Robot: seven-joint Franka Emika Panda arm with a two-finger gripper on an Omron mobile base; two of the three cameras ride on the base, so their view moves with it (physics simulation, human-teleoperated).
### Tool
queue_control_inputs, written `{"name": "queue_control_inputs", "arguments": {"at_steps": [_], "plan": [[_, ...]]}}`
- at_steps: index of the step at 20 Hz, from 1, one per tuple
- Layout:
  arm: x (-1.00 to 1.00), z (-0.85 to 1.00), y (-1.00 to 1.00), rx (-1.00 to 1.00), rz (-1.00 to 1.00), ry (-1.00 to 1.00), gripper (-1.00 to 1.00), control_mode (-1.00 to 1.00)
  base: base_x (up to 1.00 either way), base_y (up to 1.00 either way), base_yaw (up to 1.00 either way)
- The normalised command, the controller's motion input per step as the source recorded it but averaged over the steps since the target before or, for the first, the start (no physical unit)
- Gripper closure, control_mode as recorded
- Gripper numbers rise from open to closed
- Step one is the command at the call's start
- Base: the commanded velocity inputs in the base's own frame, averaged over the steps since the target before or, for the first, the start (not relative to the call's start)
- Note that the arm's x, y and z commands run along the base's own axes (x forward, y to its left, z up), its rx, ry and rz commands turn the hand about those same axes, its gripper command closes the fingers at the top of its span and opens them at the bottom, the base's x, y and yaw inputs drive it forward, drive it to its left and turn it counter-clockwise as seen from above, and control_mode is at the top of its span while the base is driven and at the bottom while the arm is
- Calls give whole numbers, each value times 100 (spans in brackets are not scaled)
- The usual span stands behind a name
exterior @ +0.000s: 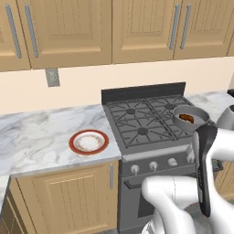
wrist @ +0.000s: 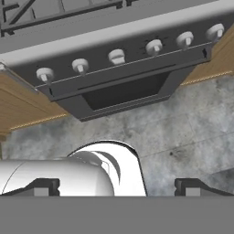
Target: Retrieve the frozen meat and place it in the pot on a burner. Then turn the burner on.
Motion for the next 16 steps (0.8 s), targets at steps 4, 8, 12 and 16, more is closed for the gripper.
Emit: {"name": "queue_control_inputs", "arguments": {"at_steps": [4,8,12,16], "plan": [[0,-3,2,0,0,0,-100,-100,-1,0,0],[-3,-6,-48,3,0,-2,-100,-100,0,0,0],[-23,-4,-82,4,1,-16,-100,-100,0,0,0],[-52,-7,-74,1,2,-43,-100,-100,0,0,0]]}}
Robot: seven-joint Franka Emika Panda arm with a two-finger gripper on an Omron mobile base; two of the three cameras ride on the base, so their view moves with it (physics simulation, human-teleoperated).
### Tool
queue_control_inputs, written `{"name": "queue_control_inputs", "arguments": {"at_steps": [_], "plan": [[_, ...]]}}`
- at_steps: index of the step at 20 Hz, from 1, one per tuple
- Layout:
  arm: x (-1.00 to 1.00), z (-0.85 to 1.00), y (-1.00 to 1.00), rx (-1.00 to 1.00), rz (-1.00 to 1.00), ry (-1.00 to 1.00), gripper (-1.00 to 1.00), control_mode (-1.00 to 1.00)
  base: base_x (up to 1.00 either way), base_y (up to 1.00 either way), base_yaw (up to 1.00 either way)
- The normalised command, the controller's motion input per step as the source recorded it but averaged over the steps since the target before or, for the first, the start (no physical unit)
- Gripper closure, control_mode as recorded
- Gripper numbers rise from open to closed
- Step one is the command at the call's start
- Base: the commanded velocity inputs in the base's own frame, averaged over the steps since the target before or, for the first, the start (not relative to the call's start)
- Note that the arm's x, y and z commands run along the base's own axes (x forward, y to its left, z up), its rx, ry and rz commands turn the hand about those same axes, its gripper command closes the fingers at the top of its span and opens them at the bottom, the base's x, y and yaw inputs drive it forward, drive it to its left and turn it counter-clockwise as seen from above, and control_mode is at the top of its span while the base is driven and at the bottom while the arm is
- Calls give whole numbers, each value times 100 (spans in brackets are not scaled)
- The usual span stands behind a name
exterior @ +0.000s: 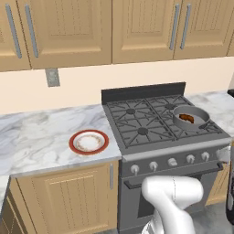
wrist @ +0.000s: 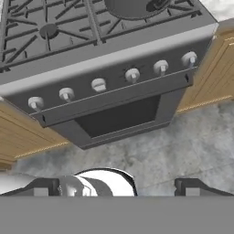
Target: Retrieve the frozen meat and place it in the pot on a burner. Then turn the burner on.
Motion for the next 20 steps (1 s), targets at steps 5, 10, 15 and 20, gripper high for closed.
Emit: {"name": "queue_control_inputs", "arguments": {"at_steps": [5,10,15,20], "plan": [[-46,-23,-90,6,9,-24,-100,-100,0,0,0],[2,-60,-42,-6,2,-18,-100,-100,0,0,0],[16,-81,-27,-14,8,-45,-100,-100,0,0,0],[40,-90,-59,-7,3,-24,-100,-100,0,0,0]]}}
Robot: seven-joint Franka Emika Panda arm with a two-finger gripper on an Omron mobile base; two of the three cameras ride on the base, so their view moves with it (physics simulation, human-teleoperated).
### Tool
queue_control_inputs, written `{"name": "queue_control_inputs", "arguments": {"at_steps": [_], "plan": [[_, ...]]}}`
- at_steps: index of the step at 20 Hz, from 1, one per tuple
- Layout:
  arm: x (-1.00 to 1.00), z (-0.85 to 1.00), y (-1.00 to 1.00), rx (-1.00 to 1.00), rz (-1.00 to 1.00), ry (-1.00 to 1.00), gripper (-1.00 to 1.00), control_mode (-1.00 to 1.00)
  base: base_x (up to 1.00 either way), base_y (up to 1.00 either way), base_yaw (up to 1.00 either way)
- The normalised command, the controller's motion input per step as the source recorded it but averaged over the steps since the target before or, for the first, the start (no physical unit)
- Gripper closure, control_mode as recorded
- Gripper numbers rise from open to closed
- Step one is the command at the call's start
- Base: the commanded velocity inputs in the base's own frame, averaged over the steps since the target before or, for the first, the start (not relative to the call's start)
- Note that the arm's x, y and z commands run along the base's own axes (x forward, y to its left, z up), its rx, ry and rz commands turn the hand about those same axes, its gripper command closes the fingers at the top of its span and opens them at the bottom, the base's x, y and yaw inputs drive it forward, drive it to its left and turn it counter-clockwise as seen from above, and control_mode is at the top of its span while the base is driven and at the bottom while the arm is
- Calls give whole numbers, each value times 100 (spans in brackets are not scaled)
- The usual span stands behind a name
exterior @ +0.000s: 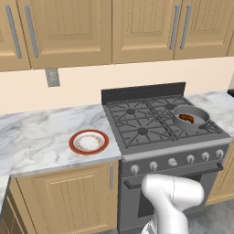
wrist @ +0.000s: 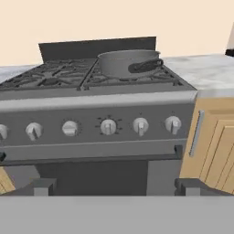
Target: Retrieve the frozen meat and place it in the pot on a burner. Then turn the burner on.
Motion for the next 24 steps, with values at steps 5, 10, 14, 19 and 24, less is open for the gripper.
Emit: {"name": "queue_control_inputs", "arguments": {"at_steps": [5,10,14,19,24], "plan": [[61,-40,-25,0,9,-16,-100,-100,0,0,0],[0,1,0,0,9,-9,-100,-100,0,0,0],[14,0,0,0,-1,0,-100,-100,0,0,0],[8,0,0,0,-2,-5,-100,-100,0,0,0],[0,0,0,0,-2,0,-100,-100,0,0,0]]}}
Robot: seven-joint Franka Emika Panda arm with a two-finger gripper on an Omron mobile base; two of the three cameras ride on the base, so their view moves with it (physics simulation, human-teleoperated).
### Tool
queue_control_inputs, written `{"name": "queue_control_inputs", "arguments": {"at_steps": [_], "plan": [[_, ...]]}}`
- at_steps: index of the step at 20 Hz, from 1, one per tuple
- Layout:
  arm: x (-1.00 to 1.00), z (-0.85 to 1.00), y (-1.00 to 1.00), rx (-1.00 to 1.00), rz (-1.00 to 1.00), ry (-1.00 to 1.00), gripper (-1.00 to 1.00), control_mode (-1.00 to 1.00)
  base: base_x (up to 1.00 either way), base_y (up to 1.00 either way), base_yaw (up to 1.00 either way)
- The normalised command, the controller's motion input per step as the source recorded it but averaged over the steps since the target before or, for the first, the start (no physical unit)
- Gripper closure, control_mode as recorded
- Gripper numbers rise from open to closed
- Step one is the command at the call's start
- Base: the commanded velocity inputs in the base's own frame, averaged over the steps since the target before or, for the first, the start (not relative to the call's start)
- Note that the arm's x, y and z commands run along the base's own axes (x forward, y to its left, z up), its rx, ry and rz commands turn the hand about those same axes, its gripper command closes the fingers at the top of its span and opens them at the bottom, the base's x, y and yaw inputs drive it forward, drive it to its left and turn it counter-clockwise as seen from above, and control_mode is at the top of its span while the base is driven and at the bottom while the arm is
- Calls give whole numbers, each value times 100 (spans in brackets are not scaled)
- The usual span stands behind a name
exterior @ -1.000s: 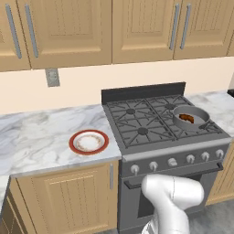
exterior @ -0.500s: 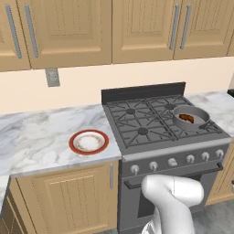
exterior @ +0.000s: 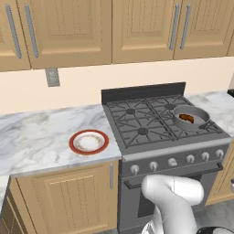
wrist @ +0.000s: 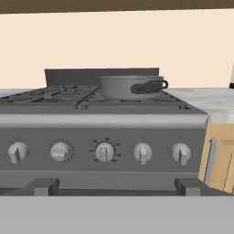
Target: Retrieve the frozen meat and place it in the pot on a burner. Then turn the burner on.
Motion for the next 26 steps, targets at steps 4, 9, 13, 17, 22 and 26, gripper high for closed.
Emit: {"name": "queue_control_inputs", "arguments": {"at_steps": [4,9,13,17,22,26], "plan": [[1,2,0,0,-1,0,-100,-100,0,0,0],[11,0,0,0,-2,0,-100,-100,0,0,0],[21,-7,0,0,0,-7,-100,-100,0,0,0],[9,-21,-1,-1,-1,0,-100,-100,0,0,0],[30,-30,-18,-3,-4,0,-100,-100,0,0,0],[33,-15,-29,0,0,0,-100,-100,0,0,0]]}}
